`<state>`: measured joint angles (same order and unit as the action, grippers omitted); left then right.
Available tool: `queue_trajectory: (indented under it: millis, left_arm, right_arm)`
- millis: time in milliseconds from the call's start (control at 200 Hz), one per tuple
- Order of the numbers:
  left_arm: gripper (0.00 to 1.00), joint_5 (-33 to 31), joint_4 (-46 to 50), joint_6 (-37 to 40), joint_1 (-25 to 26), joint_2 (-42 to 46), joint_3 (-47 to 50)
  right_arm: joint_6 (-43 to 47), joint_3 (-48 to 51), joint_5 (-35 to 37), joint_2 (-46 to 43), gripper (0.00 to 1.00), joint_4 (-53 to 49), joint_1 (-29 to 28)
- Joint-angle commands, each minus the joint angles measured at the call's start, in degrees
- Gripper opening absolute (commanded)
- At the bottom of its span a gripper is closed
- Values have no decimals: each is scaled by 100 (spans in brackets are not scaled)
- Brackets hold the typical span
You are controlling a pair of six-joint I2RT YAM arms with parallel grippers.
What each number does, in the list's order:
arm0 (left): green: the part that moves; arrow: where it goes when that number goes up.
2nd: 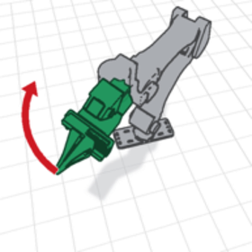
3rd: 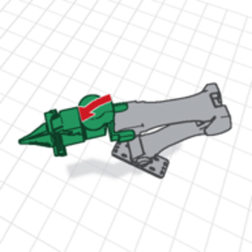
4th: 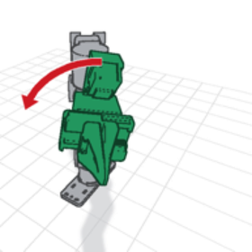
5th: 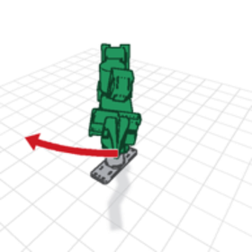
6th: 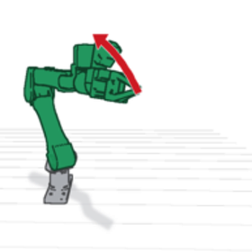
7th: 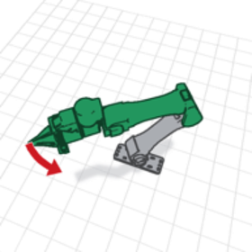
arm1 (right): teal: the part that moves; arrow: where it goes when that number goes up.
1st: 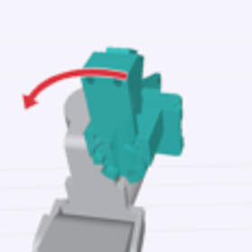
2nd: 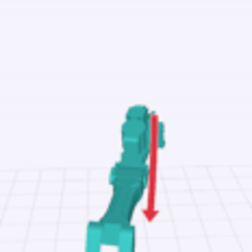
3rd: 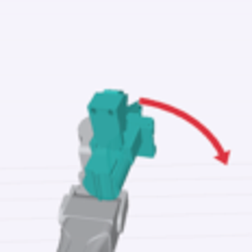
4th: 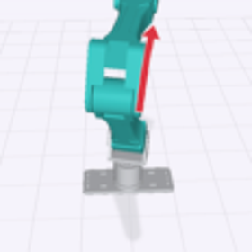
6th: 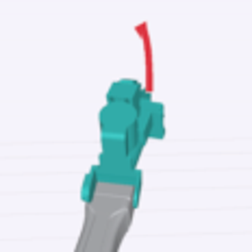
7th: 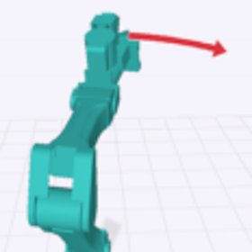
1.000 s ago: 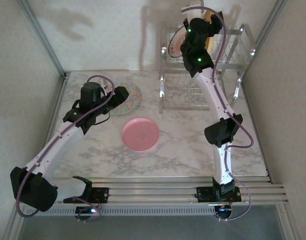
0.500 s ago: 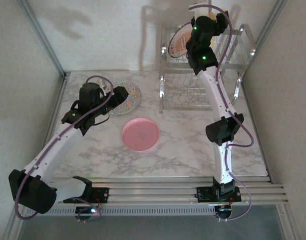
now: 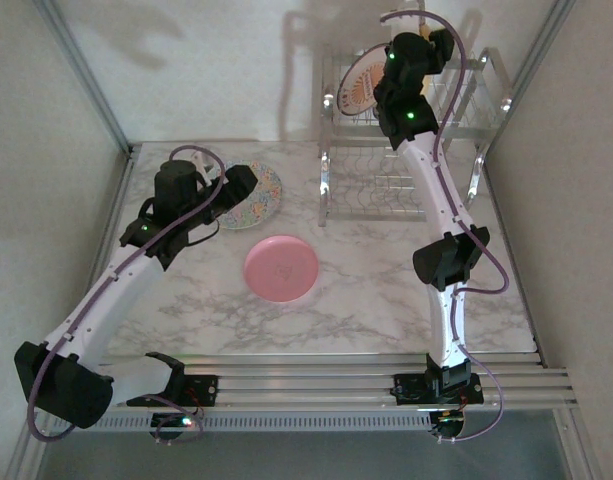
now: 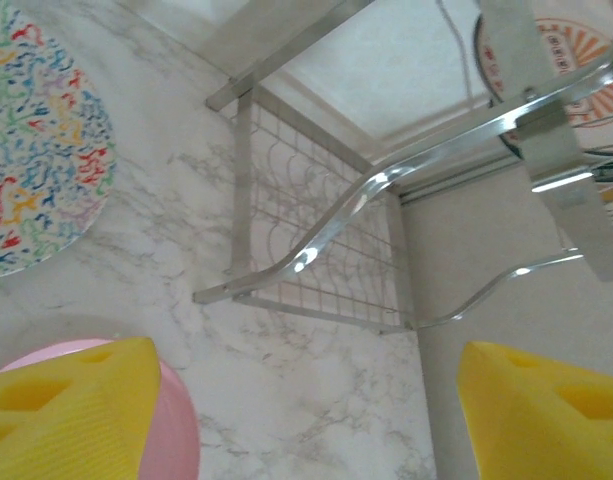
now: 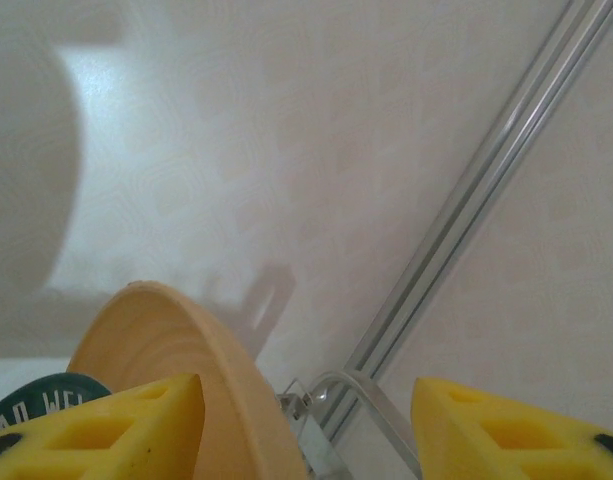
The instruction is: Unload the plates from the dish rack
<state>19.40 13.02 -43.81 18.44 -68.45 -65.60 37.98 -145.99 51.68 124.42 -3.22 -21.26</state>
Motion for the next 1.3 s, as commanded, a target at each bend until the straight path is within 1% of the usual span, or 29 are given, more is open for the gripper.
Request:
queue_trajectory:
  millis: [0,130,240,315,491,666,771,926,1081,1291]
  left_arm:
    - [77,347,-802,-158,88,240,-164]
    - [77,645,-1842,-370,138,415,-15]
    - [76,674,-2734,-594,145,579,181]
    - [75,679,-3075,-719,150,604,225]
    - [75,742,-3085,-743,156,503,127]
    - [75,734,-3076,-735,176,494,145]
    - [75,733,-3046,-734,178,490,144]
    - [75,738,-3042,-734,193,468,145]
    - [75,748,-3042,-725,204,459,128]
    - [75,770,-3034,-734,213,428,118]
  right_arm:
    - [17,121,193,-92,55,80,50]
    - [-7,174,211,-111,53,53,80]
    - [-41,194,171,-146,50,57,86]
    - [-36,203,168,-146,48,54,86]
    - [-75,233,166,-183,42,46,79]
    - [-54,206,133,-189,33,93,84]
    - [7,150,124,-158,30,129,74]
    - [193,115,140,-124,24,286,62]
    - [366,63,151,-102,19,438,68]
    - [502,-31,142,-65,17,566,63]
